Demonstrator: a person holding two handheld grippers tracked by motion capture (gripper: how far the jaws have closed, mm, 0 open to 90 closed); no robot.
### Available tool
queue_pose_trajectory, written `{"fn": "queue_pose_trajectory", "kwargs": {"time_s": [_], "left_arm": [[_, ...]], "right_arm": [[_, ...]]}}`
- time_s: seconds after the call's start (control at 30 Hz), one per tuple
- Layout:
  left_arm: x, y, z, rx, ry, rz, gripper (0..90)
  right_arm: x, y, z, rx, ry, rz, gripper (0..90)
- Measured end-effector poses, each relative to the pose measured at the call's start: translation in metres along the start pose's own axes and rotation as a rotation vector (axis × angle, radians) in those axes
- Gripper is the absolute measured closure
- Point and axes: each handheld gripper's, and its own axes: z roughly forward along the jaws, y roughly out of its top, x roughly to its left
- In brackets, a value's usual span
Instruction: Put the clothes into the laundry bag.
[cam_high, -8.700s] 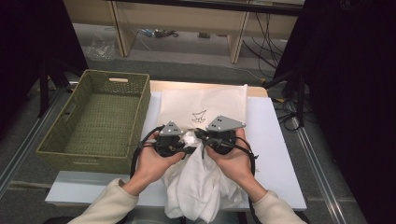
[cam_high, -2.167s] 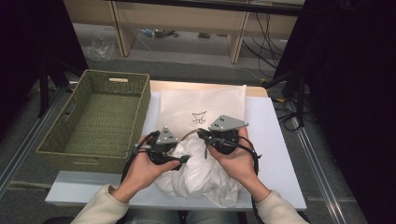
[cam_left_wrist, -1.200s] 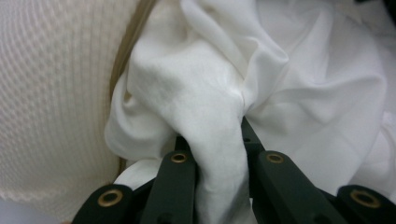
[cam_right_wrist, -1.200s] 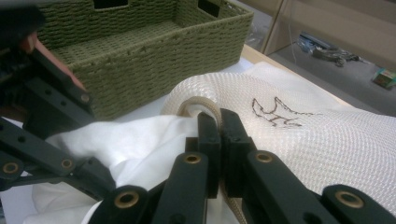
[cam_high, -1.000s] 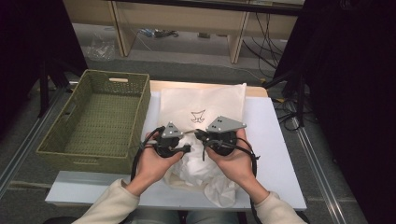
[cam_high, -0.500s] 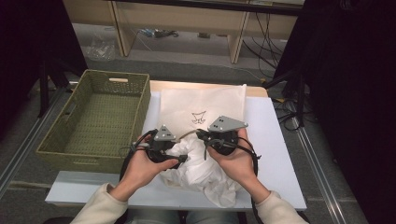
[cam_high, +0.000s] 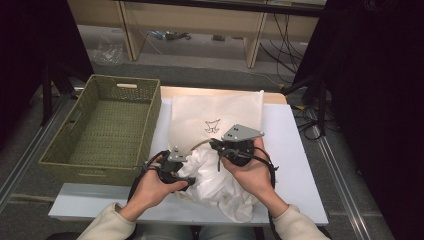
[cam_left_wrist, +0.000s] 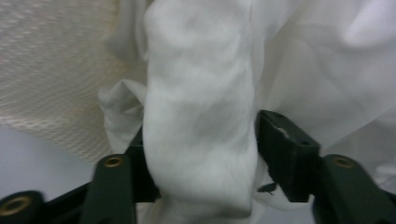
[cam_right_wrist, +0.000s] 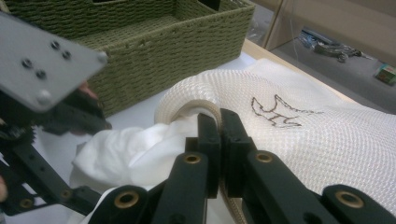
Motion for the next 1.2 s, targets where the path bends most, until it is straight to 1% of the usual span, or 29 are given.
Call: {"fn": "queue_pose_trajectory", "kwargs": {"time_s": [0.03, 0.1, 0.13, 0.17, 0.2, 0.23, 0.27, 0.3, 0.33, 0.37, 0.43, 0.47, 0.5, 0.53, 0.57, 0.63, 0.67, 0.7, 0.73, 0.77, 0.8, 0.87, 0.9, 0.93, 0.97, 1.03, 1.07, 1.1, 1.2], "left_arm": [[-0.001, 0.001, 0.0, -0.006, 0.005, 0.002, 61.5], [-0.004, 0.005, -0.001, -0.045, 0.002, -0.03, 74.3], [-0.005, 0.007, -0.002, -0.069, -0.01, -0.053, 78.3], [-0.005, 0.009, -0.004, -0.091, -0.029, -0.075, 79.8], [-0.007, 0.011, -0.006, -0.106, -0.034, -0.089, 81.0], [-0.009, 0.013, -0.009, -0.142, -0.049, -0.084, 81.4], [-0.011, 0.016, -0.011, -0.15, -0.044, -0.08, 81.7], [-0.013, 0.018, -0.015, -0.166, -0.053, -0.077, 81.8], [-0.015, 0.021, -0.017, -0.185, -0.054, -0.082, 82.0], [-0.016, 0.023, -0.019, -0.195, -0.061, -0.079, 82.1], [-0.019, 0.028, -0.02, -0.219, -0.057, -0.085, 82.2], [-0.018, 0.031, -0.02, -0.22, -0.053, -0.074, 82.2], [-0.018, 0.034, -0.019, -0.224, -0.054, -0.073, 82.2], [-0.019, 0.037, -0.016, -0.239, -0.046, -0.088, 82.3], [-0.019, 0.04, -0.014, -0.25, -0.039, -0.086, 82.3], [-0.016, 0.046, -0.007, -0.239, -0.008, -0.058, 82.2], [-0.011, 0.049, -0.001, -0.239, 0.025, -0.039, 82.2], [-0.009, 0.05, 0.003, -0.238, 0.03, -0.037, 82.1], [-0.003, 0.051, 0.009, -0.197, 0.04, -0.028, 81.9], [0.0, 0.05, 0.016, -0.197, 0.06, -0.036, 81.6], [0.001, 0.048, 0.02, -0.194, 0.057, -0.042, 81.1], [0.002, 0.045, 0.02, -0.191, 0.051, -0.038, 78.0], [0.0, 0.044, 0.019, -0.209, 0.061, -0.051, 75.1], [0.001, 0.043, 0.016, -0.206, 0.061, -0.045, 70.6], [-0.001, 0.04, 0.012, -0.198, 0.062, -0.067, 63.9], [0.001, 0.036, 0.003, -0.211, 0.057, -0.04, 55.4], [0.002, 0.034, -0.002, -0.215, 0.065, -0.021, 50.7], [0.001, 0.031, -0.008, -0.214, 0.068, -0.025, 47.7], [-0.002, 0.024, -0.023, -0.213, 0.058, -0.024, 38.5]], "right_arm": [[0.001, -0.001, 0.001, 0.002, -0.002, 0.005, 89.3], [0.002, -0.001, 0.002, 0.007, 0.004, 0.007, 89.3], [0.002, -0.001, 0.002, 0.007, 0.004, 0.007, 89.3], [0.003, 0.0, 0.001, 0.004, 0.001, 0.008, 89.3], [0.003, 0.0, 0.001, 0.005, -0.002, 0.009, 89.3], [0.003, 0.0, 0.001, 0.004, 0.0, 0.005, 89.3], [0.003, 0.0, 0.0, 0.005, -0.004, 0.021, 89.3], [0.003, 0.0, 0.0, 0.005, -0.005, 0.023, 89.3], [0.002, 0.0, 0.0, -0.001, -0.005, 0.01, 89.3], [0.002, 0.001, 0.0, -0.007, -0.007, 0.013, 89.3], [0.002, 0.001, -0.001, -0.008, -0.008, 0.006, 89.3], [0.003, 0.002, -0.001, -0.017, -0.01, 0.003, 89.4], [0.004, 0.002, -0.001, -0.017, -0.005, 0.003, 89.4], [0.004, 0.003, -0.002, -0.014, -0.001, -0.001, 89.4], [0.005, 0.003, -0.003, -0.022, -0.005, -0.004, 89.4], [0.007, 0.004, -0.004, -0.016, 0.006, -0.003, 89.4], [0.007, 0.005, -0.005, -0.017, 0.009, -0.002, 89.4], [0.008, 0.005, -0.005, -0.017, 0.011, 0.004, 89.4], [0.007, 0.005, -0.005, -0.016, 0.012, 0.005, 89.4], [0.006, 0.004, -0.004, -0.019, 0.007, -0.001, 89.4], [0.005, 0.003, -0.003, -0.017, 0.0, 0.0, 89.4], [0.002, 0.001, -0.002, 0.0, 0.013, 0.015, 89.4], [0.0, 0.0, -0.002, 0.003, 0.017, 0.01, 89.4], [-0.001, -0.001, -0.002, 0.001, 0.01, 0.028, 89.4], [-0.003, -0.001, -0.001, -0.014, -0.006, 0.013, 89.4], [-0.004, 0.0, -0.003, -0.008, -0.004, 0.025, 89.4], [-0.005, 0.0, -0.003, -0.019, -0.013, 0.013, 89.4], [-0.004, 0.0, -0.004, -0.014, -0.011, 0.023, 89.4], [-0.005, 0.001, -0.004, -0.009, -0.006, 0.023, 89.4]]}}
